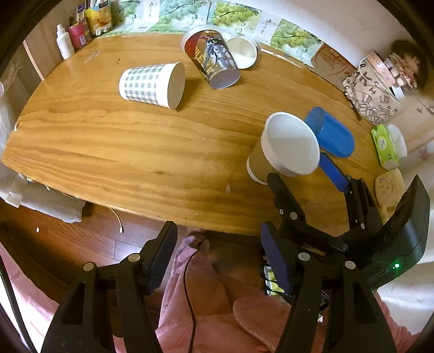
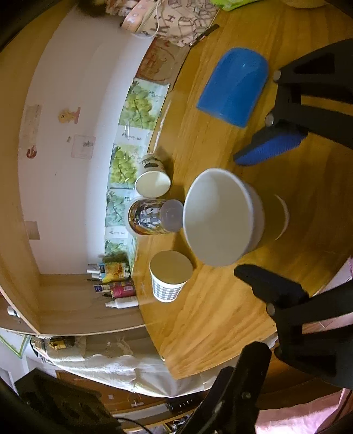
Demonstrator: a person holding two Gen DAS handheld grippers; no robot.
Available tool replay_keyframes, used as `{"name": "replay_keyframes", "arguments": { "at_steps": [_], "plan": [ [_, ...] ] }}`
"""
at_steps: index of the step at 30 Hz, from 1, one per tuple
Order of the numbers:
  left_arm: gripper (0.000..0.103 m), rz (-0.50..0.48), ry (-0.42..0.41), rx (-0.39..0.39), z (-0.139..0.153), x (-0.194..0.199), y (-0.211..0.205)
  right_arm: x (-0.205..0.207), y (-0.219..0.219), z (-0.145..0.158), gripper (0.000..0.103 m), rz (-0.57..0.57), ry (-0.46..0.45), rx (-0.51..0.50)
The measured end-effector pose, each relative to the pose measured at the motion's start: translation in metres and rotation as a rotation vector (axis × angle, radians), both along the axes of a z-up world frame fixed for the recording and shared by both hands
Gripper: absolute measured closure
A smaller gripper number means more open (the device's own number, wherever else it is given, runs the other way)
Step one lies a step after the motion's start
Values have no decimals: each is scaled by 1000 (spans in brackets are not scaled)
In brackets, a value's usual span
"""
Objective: Flip cup upright
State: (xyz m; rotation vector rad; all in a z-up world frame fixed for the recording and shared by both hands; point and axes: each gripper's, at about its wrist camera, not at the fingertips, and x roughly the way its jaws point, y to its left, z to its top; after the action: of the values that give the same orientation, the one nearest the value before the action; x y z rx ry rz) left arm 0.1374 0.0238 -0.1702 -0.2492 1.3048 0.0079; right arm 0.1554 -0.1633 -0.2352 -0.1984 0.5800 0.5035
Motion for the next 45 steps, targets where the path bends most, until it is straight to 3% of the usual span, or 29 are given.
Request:
{"name": "replay_keyframes", "arguments": {
  "at_steps": [10,18,23,29,30,37,39,42,45],
  "plan": [
    [30,53,-131,2,27,-38,0,-43,-24,13,22,-83,66,16],
    [30,20,-279,17,64,-53,-2,-73,-49,66,22,-172,169,136],
    [30,3,-405,91,94,-56,0,-79,-55,105,22,-207,222,205],
    [28,-15,-517,157,122,-54,7,-74,-52,146,22,-259,263,218],
    [22,-15,-538,161,127,-53,9,-74,-52,154,22,-267,257,225],
    [10,-22,-665,144,167,-44,20,-81,-47,197,22,-287,164,253],
    [2,-19,-687,128,173,-42,22,-82,-42,203,17,-298,128,240],
    [1,0,-733,166,178,-42,24,-85,-33,205,17,-326,64,194],
    [1,2,-753,199,177,-40,26,-82,-26,202,17,-351,56,166]
  ]
}}
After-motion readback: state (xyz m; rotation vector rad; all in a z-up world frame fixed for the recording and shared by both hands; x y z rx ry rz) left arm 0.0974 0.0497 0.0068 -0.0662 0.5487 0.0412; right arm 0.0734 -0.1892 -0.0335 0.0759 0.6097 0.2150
